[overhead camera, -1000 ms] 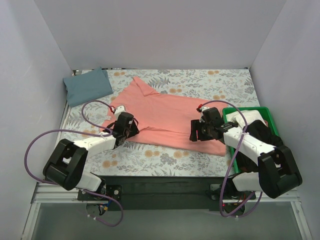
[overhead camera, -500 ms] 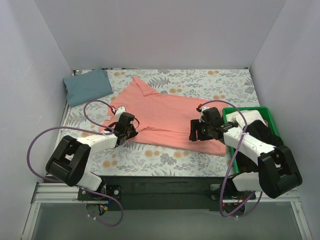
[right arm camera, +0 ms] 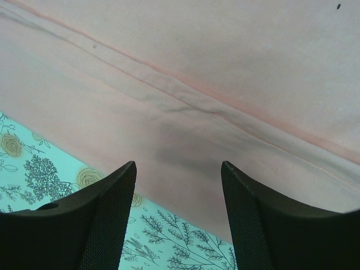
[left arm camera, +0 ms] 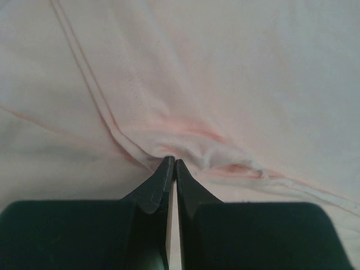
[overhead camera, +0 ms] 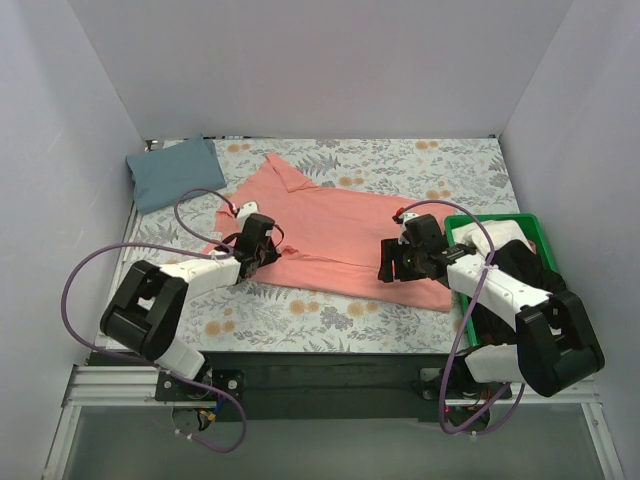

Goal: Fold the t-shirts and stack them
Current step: Fold the tshirt

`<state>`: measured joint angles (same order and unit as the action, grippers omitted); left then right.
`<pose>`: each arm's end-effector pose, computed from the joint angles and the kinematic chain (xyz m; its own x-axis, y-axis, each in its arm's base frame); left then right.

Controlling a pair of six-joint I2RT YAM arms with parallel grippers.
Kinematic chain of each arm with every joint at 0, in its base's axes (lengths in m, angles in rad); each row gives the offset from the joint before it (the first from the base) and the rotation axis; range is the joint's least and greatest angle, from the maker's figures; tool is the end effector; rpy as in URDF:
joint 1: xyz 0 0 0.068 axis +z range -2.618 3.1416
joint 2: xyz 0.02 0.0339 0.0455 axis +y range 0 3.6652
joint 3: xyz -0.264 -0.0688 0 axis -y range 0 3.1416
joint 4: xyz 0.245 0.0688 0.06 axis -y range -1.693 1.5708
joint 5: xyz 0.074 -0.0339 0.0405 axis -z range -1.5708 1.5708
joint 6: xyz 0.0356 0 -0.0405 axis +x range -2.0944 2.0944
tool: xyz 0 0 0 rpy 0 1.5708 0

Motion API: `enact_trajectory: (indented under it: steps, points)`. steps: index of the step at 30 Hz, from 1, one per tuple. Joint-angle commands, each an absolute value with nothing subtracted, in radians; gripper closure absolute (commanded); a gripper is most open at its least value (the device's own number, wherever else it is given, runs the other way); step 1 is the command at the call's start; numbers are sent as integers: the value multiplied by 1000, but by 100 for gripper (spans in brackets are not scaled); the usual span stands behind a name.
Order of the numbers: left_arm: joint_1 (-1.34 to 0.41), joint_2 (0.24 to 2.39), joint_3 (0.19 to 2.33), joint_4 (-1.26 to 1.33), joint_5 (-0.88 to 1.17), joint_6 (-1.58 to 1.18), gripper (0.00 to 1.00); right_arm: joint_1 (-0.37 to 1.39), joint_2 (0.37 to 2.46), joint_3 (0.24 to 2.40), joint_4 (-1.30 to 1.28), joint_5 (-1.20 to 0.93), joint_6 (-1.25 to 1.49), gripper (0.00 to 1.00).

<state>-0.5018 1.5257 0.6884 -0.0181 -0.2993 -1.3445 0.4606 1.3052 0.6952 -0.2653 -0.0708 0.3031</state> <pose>0.2571 -0.1291 0.1539 -0.4312 -0.8256 -0.3641 -0.5798 0.5627 -0.5893 0.2283 0.1161 0.1930 -0.8008 -0.0650 -0.5953 -0.2566 0.9354 0.2431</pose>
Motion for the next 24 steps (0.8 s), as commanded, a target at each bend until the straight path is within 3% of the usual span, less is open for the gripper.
enact_trajectory:
  steps: [1,11,24]
  points:
    - [-508,1551,778,35,-302,-1286,100,465,1301,701,-244,-64,296,31]
    - [-509,1778,1002,29,-241,-1158,100,465,1336,716,-242,-51,295,31]
    - [-511,1812,1055,60,-178,-1137,100,465,1342,718,-239,-38,301,31]
